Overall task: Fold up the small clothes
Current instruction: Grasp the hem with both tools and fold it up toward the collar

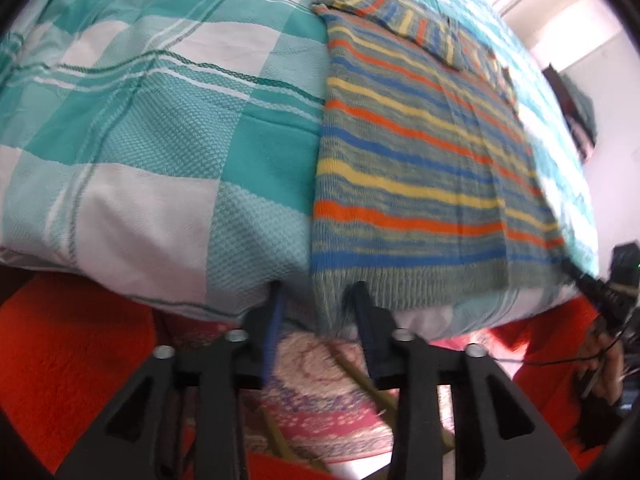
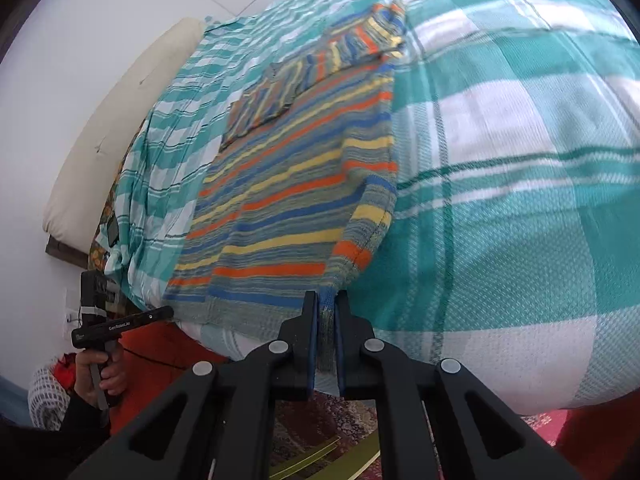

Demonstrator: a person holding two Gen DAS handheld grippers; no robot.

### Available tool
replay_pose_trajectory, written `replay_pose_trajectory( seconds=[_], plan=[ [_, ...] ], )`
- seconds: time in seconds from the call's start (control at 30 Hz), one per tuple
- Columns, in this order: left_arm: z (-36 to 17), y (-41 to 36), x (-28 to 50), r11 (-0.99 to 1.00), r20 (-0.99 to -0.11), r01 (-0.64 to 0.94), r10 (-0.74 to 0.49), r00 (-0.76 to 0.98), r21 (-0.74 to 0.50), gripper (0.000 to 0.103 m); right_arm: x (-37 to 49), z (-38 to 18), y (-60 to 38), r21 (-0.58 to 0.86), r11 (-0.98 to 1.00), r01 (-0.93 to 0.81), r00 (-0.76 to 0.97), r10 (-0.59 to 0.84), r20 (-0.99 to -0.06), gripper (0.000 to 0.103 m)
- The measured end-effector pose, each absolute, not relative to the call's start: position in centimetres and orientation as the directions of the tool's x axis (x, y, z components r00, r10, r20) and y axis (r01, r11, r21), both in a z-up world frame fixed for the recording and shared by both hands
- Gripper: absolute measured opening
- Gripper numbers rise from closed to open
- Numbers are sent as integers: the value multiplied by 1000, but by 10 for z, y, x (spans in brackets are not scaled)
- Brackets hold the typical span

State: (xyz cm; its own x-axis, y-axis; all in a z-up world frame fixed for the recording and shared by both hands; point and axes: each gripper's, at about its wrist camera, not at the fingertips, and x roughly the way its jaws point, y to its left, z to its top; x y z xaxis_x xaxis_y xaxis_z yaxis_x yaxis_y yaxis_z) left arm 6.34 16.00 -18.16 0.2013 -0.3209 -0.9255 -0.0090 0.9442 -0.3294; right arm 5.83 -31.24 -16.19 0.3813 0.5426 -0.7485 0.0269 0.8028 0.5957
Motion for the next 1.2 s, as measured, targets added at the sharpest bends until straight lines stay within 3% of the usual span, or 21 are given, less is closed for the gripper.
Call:
replay_pose_trajectory(
  seconds=[0.1, 0.17, 0.27, 0.37, 0.57, 0.7, 0.97, 1.1, 1.2],
  plan=[
    [-194, 160, 70, 943, -930, -34, -320, 180, -331, 36, 59, -166, -316, 590, 806, 51, 378, 531, -758, 13],
    [-195, 158, 69, 945, -935, -33, -316, 160, -325, 9, 59, -168, -317, 597, 800, 55, 373, 538, -755, 13],
    [-189, 154, 67, 955, -945, 3, -294, 146, -297, 4, 58, -168, -311, 581, 814, 19, 343, 540, -769, 13],
    [-178, 150, 67, 964, -955, 49, -265, 130, -261, 3, 59, -165, -304, 548, 836, -10, 333, 520, -787, 8],
    [-147, 152, 80, 952, -943, 60, -305, 129, -300, 1, 80, -138, -320, 689, 725, 7, 416, 624, -661, 8],
    [-139, 158, 89, 958, -952, 66, -285, 112, -279, 1, 101, -120, -318, 672, 740, -44, 416, 625, -661, 8],
    [-119, 176, 122, 814, -792, -37, -552, 261, -580, 1, 121, -101, -329, 732, 679, -59, 464, 668, -582, 8],
    [-99, 176, 183, 750, -715, -51, -606, 350, -660, 1, 171, -86, -338, 712, 698, -76, 499, 645, -579, 7],
    [-93, 177, 247, 765, -717, -57, -572, 399, -642, 1, 228, -86, -345, 677, 731, -78, 530, 606, -593, 7]
  ],
)
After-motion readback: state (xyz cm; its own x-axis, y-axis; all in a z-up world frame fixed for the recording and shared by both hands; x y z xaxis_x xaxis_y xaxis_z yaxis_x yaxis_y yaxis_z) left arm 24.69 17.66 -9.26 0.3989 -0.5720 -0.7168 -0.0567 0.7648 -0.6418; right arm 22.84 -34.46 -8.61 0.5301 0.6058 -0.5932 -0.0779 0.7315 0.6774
